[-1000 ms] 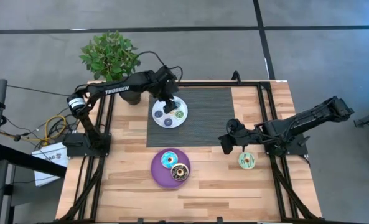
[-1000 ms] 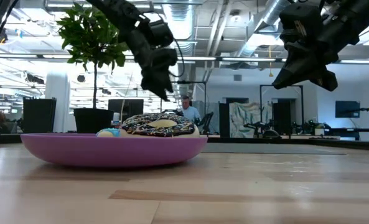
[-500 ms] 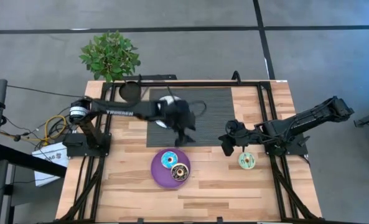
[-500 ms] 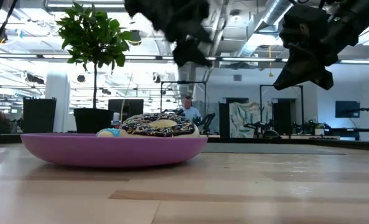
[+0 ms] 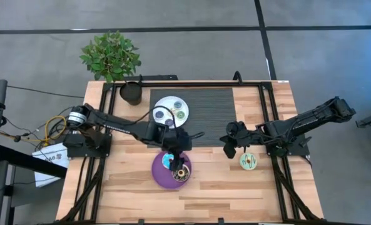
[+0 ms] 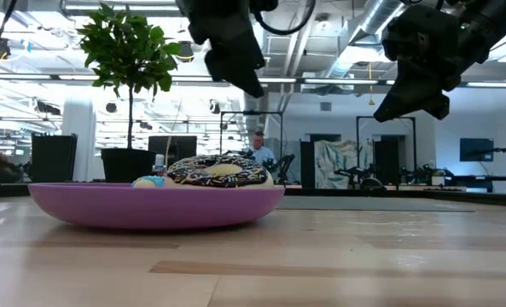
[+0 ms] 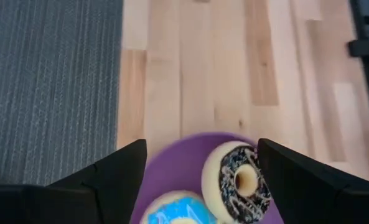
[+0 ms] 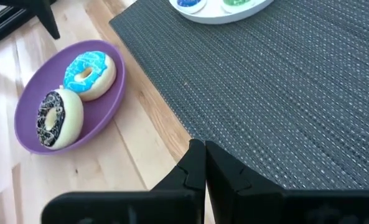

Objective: Pick & Place donuts
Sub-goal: Put the large light green donut on the purple plate

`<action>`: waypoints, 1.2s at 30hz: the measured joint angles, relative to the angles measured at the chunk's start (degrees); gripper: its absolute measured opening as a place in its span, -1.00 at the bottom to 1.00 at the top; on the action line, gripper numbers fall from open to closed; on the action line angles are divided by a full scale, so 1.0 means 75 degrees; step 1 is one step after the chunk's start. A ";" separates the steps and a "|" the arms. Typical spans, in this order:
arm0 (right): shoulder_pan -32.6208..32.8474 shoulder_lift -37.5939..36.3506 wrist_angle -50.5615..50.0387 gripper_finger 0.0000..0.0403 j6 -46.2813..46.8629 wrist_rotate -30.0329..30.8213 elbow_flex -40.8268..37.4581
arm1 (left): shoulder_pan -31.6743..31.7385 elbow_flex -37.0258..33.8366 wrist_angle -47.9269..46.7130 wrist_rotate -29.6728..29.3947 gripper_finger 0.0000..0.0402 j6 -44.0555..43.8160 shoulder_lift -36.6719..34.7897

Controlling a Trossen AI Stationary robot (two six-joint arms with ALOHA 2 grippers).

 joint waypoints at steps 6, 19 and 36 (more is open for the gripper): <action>0.0000 0.0000 -0.0001 -1.00 -0.0153 -0.0371 0.0001 | -0.0659 -0.0340 0.0714 -0.1427 0.49 0.0421 -0.0009; 0.0204 0.0000 -0.2661 -1.00 0.0113 -0.0532 0.1341 | -0.1228 -0.4722 0.5313 -0.0881 0.49 0.0543 -0.2148; 0.0207 0.0162 -0.4462 -1.00 0.1712 -0.0527 0.2477 | 0.0069 -0.9330 0.5880 -0.0008 0.49 0.1477 -0.9083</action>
